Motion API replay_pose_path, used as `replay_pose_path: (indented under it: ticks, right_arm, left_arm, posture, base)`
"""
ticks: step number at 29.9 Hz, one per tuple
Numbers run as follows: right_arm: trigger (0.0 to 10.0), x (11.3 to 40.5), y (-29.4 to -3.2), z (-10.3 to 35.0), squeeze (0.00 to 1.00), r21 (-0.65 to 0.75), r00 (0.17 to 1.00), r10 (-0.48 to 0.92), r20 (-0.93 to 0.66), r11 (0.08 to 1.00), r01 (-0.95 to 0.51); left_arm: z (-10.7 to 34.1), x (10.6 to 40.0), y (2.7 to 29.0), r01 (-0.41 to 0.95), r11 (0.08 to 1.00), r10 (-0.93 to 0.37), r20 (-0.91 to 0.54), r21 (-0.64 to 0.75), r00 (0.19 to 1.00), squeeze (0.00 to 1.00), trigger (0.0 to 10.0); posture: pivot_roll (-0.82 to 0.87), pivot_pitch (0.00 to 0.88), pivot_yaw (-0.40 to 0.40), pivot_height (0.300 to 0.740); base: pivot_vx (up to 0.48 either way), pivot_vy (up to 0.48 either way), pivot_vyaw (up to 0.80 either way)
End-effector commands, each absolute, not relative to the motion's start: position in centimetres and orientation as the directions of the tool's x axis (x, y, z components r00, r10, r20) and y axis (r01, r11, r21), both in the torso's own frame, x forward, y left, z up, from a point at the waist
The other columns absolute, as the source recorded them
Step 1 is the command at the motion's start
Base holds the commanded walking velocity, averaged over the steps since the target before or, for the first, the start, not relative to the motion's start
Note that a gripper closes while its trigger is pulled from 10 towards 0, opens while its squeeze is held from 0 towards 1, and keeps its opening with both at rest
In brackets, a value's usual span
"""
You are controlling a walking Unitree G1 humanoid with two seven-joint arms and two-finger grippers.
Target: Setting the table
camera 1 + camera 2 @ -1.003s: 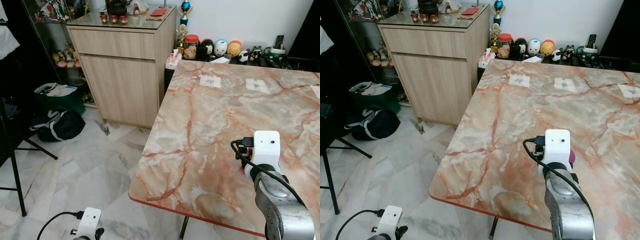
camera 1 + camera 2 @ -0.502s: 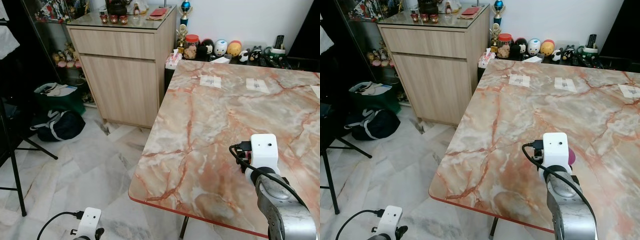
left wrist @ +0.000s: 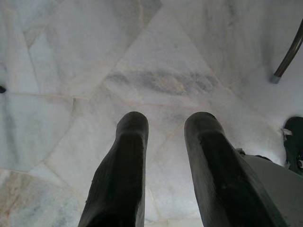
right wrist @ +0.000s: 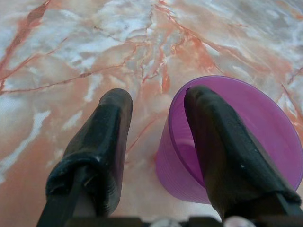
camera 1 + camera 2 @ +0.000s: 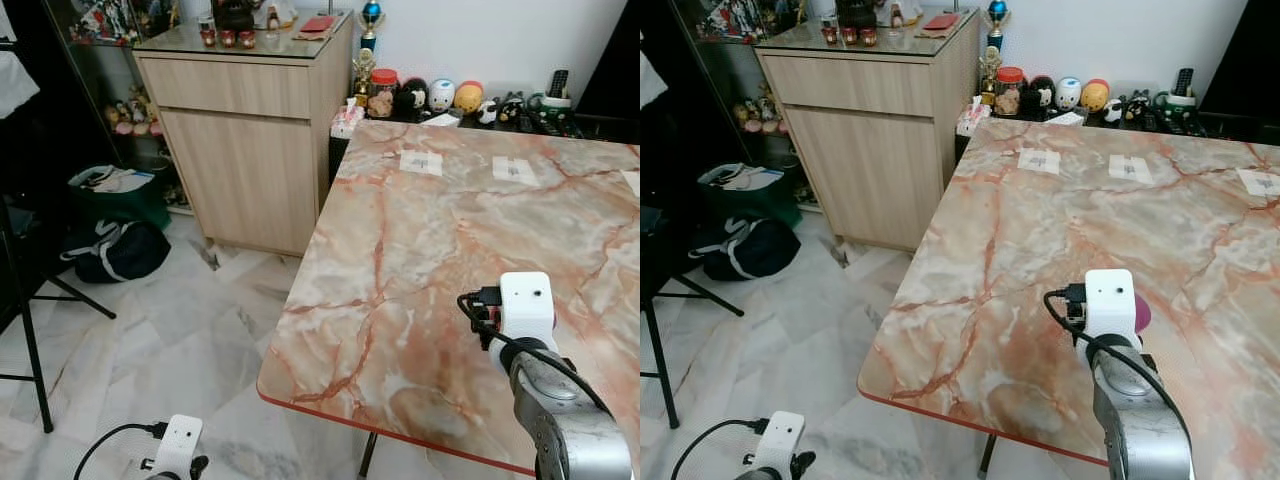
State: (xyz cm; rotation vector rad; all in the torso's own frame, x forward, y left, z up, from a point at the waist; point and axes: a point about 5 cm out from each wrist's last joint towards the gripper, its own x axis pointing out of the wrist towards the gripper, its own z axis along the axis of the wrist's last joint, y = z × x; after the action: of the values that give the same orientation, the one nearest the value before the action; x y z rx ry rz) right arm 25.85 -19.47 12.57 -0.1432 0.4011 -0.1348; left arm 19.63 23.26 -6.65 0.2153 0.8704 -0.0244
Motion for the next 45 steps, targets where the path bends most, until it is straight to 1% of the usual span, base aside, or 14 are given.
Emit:
replay_pose_path:
  ticks: [1,13,14,15,17,27,37,45]
  right_arm:
    - [10.0,25.7,-19.5,12.1,0.0,-0.16,0.903,-0.158,-0.4,0.982,0.101]
    - [10.0,25.4,-19.5,11.5,0.0,-0.148,0.892,-0.167,-0.42,0.982,0.114]
    - [9.3,25.4,-19.6,11.5,0.0,-0.147,0.892,-0.169,-0.419,0.982,0.117]
    - [9.3,25.4,-19.6,11.5,0.0,-0.146,0.892,-0.169,-0.418,0.982,0.118]
    - [0.0,25.5,-19.6,11.6,0.0,-0.142,0.894,-0.171,-0.413,0.982,0.122]
    - [0.0,25.5,-19.2,11.5,0.0,-0.109,0.896,-0.144,-0.419,0.988,0.108]
    - [0.0,25.5,-19.2,11.3,0.0,-0.102,0.894,-0.146,-0.424,0.988,0.113]
    - [0.0,26.1,-19.0,12.3,0.0,-0.069,0.929,-0.14,-0.342,0.99,0.123]
  left_arm:
    - [-6.8,19.2,23.9,0.101,0.978,0.08,-0.774,0.183,0.629,0.0,10.0]
    - [-6.7,19.2,24.0,0.11,0.977,0.076,-0.775,0.185,0.627,0.0,10.0]
    - [-6.7,19.2,24.0,0.111,0.976,0.076,-0.775,0.185,0.627,0.0,10.0]
    - [-6.7,19.2,24.0,0.112,0.976,0.075,-0.775,0.185,0.627,0.0,10.0]
    - [-6.7,19.3,23.9,0.114,0.976,0.075,-0.775,0.187,0.628,0.0,10.0]
    - [-6.6,19.6,23.7,0.123,0.975,0.068,-0.769,0.187,0.636,0.0,10.0]
    - [-6.5,19.8,23.5,0.126,0.975,0.062,-0.762,0.185,0.644,0.0,10.0]
    - [-6.4,20.0,23.2,0.13,0.975,0.054,-0.757,0.182,0.651,0.0,10.0]
  posture:
    - [0.03,0.006,0.006,0.74]
    - [0.03,0.0,0.011,0.74]
    - [0.03,0.0,0.012,0.74]
    - [0.03,0.0,0.012,0.74]
    - [0.03,0.0,0.012,0.74]
    - [0.03,0.0,0.012,0.74]
    - [0.03,0.0,0.009,0.74]
    - [0.03,0.0,0.007,0.74]
  base:
    - [0.0,0.0,0.0]
    - [0.0,0.0,0.0]
    - [0.0,0.0,0.0]
    - [0.0,0.0,0.0]
    - [0.0,0.0,0.0]
    - [0.0,0.0,0.0]
    - [0.0,0.0,0.0]
    - [0.0,0.0,0.0]
